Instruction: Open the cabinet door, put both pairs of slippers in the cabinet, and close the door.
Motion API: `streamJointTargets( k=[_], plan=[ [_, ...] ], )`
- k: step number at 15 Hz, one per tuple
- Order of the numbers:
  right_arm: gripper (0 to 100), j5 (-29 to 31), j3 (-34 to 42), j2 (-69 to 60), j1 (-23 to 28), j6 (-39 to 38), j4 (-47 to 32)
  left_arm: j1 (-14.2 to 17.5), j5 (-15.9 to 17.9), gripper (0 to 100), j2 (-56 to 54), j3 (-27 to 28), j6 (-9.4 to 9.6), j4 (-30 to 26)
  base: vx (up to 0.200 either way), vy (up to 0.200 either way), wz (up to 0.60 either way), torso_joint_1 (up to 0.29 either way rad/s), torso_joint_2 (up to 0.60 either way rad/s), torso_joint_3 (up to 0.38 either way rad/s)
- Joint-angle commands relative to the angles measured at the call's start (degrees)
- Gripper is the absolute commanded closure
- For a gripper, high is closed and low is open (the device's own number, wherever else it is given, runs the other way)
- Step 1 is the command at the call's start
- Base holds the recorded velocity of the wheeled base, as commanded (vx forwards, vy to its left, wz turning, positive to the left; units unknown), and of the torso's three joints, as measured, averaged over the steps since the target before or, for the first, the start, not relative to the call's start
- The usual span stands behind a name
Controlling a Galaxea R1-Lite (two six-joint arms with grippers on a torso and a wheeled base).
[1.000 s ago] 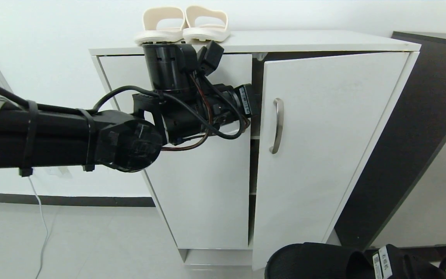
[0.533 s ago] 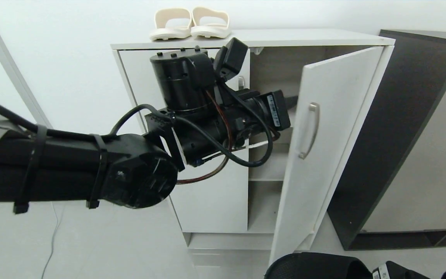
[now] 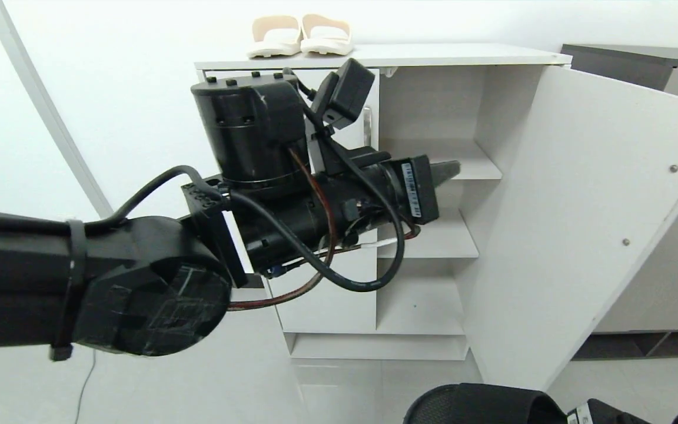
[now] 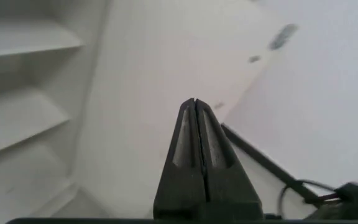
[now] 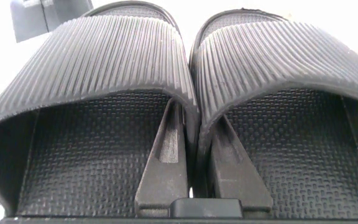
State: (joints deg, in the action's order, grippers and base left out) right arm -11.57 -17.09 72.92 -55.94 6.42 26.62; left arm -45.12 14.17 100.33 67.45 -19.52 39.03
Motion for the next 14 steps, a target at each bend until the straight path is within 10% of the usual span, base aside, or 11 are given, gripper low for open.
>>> streamJointTargets(
  k=[1,7,9,14],
  plan=[
    [100,1.20,-2.60,2.22,2.15,-0.80,0.53,3.55,-5.02,100,-8.57,-4.26,5.45,-5.90,0.000,0.000,0.00,0.000,0.00,0.000],
    [100,31.70,-21.58,14.97,4.09,-19.78,1.68,13.74,-28.58,100,-39.33,-21.31,14.95,-25.15,0.000,0.000,0.00,0.000,0.00,0.000],
    [100,42.15,-25.54,21.56,4.97,-21.98,2.29,21.39,-29.99,100,-52.78,-28.43,19.52,-29.98,0.000,0.000,0.00,0.000,0.00,0.000],
    [100,46.37,-25.62,26.48,6.02,-21.54,8.80,41.07,-31.83,100,-82.57,-46.36,20.04,-38.95,0.000,0.000,0.00,0.000,0.00,0.000]
  ],
)
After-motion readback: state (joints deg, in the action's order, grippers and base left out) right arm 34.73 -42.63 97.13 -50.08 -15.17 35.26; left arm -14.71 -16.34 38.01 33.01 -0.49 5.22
